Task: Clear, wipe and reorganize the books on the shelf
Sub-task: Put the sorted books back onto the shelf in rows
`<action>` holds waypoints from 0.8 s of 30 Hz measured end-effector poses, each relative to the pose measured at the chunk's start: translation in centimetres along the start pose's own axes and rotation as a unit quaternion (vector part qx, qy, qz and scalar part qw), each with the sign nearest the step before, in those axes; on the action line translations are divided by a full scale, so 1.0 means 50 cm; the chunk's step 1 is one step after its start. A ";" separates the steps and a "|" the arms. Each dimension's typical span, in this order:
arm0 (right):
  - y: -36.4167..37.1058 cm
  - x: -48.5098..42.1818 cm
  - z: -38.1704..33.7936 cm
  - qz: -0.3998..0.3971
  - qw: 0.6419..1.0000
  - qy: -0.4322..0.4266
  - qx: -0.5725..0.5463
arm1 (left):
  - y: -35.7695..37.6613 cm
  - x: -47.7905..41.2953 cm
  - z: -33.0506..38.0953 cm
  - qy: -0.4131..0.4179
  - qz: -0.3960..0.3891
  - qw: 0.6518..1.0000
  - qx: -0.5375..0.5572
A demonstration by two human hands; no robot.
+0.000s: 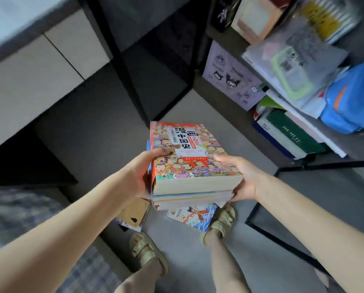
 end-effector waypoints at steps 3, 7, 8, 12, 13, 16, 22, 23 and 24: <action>0.023 0.182 -0.023 -0.021 0.993 -0.094 -0.062 | 0.068 0.180 0.061 0.094 0.009 0.994 -0.052; 0.041 0.390 -0.039 -0.032 0.967 -0.225 -0.114 | 0.135 0.398 0.126 0.193 0.003 0.971 -0.138; 0.047 0.439 -0.044 -0.033 0.959 -0.253 -0.120 | 0.152 0.453 0.143 0.215 0.005 0.964 -0.156; 0.064 0.617 -0.061 -0.044 0.921 -0.354 -0.158 | 0.221 0.644 0.188 0.304 0.010 0.928 -0.215; 0.067 0.656 -0.062 -0.053 0.909 -0.378 -0.168 | 0.240 0.690 0.192 0.328 0.007 0.917 -0.229; 0.080 0.795 -0.077 -0.075 0.874 -0.449 -0.171 | 0.298 0.834 0.214 0.399 0.006 0.878 -0.265; 0.058 1.013 -0.122 -0.044 0.807 -0.576 -0.119 | 0.411 1.039 0.260 0.505 -0.019 0.793 -0.339; 0.049 1.053 -0.141 -0.032 0.797 -0.594 -0.110 | 0.435 1.069 0.273 0.526 -0.014 0.780 -0.338; 0.042 1.078 -0.158 -0.036 0.785 -0.610 -0.100 | 0.450 1.090 0.283 0.540 -0.010 0.771 -0.336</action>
Point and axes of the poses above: each hand's wrist, its own x-axis away from the middle knuckle, its own y-axis out of the palm, z = x × y, the point moved 7 cm from there along -x, towards the middle knuckle, and after that the axes turned 10 degrees about -x, right-handed, at the moved point
